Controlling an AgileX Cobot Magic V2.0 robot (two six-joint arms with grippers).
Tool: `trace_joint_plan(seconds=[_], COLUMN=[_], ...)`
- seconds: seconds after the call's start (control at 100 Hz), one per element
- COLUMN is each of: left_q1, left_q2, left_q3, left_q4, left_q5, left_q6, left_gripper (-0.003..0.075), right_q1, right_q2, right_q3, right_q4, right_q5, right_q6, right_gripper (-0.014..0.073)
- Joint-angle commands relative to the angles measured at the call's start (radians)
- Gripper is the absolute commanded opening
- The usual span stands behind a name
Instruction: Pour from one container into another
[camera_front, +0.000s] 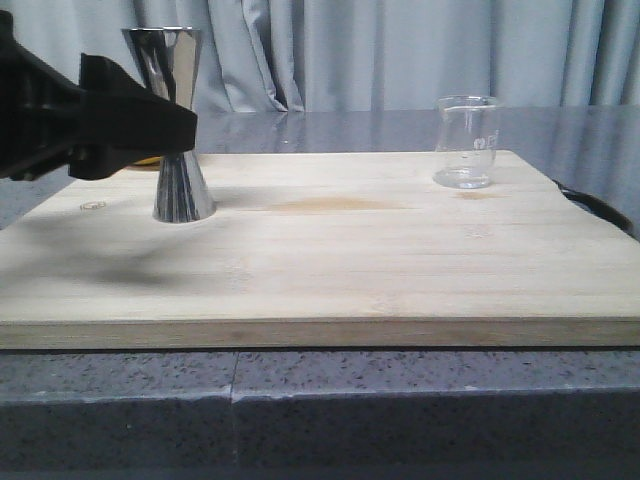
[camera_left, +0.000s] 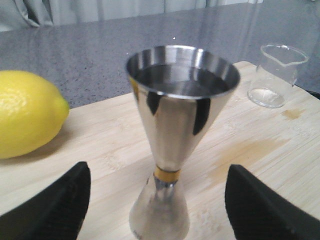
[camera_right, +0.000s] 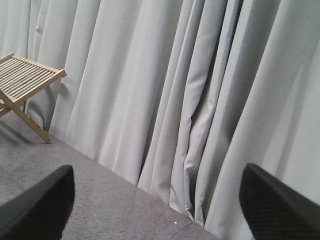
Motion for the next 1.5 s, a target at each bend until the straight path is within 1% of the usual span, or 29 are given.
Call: trace_joint_plan(seconds=[0.0,0.11,0.18,0.32,0.46,0.61,0.69,0.79,0.84,0.9,1.05,1.26,1.4,1.49], left_q1=[-0.004,-0.004,-0.004,-0.004,-0.002,-0.002,-0.002,-0.002,-0.002,-0.002,-0.002,-0.002,-0.002,-0.002], left_q2=[-0.083,-0.193,-0.275,-0.452,-0.621,-0.752,-0.794,-0.831,-0.847,-0.868,-0.956,-1.102,-1.182,-1.215], left_q3=[-0.022,-0.022,-0.022,-0.026,-0.052,-0.123,-0.167,-0.217,-0.238,-0.258,-0.28,-0.28,-0.266,-0.23], left_q4=[-0.005,-0.005,-0.005,-0.005,0.001,0.049,0.09,0.129,0.15,0.179,0.235,0.242,0.242,0.255], left_q5=[0.053,0.201,0.264,0.317,0.353,0.432,0.459,0.471,0.485,0.513,0.649,0.715,0.814,0.84], left_q6=[-0.053,-0.067,-0.067,-0.067,-0.038,0.047,0.047,0.047,0.047,0.047,0.047,0.047,0.047,0.047], left_gripper=[0.0519,0.0519,0.0519,0.0515,0.0515,0.0515,0.0515,0.0515,0.0515,0.0515,0.0515,0.0515,0.0515,0.0514], right_q1=[-0.006,-0.006,-0.006,-0.015,-0.054,-0.119,-0.15,-0.15,-0.15,-0.15,-0.15,-0.15,-0.15,-0.15], right_q2=[-0.023,-0.023,-0.023,-0.025,-0.072,-0.197,-0.278,-0.401,-0.475,-0.55,-0.759,-1.011,-1.131,-1.16], right_q3=[-0.029,-0.029,-0.031,-0.064,-0.117,-0.15,-0.15,-0.148,-0.144,-0.125,-0.048,0.129,0.259,0.332], right_q4=[0.035,0.054,0.074,0.085,0.085,0.085,0.082,0.007,0.001,0.001,0.0,0.0,0.001,0.001], right_q5=[-0.058,-0.02,0.034,0.179,0.27,0.351,0.403,0.52,0.562,0.579,0.616,0.716,0.745,0.745], right_q6=[-0.003,-0.003,-0.003,-0.03,-0.046,-0.065,-0.07,-0.07,-0.07,-0.07,-0.07,-0.07,-0.053,-0.035], right_gripper=[0.0606,0.0606,0.0606,0.0606,0.0606,0.0606,0.0606,0.0606,0.0606,0.0606,0.0606,0.0606,0.0603,0.0603])
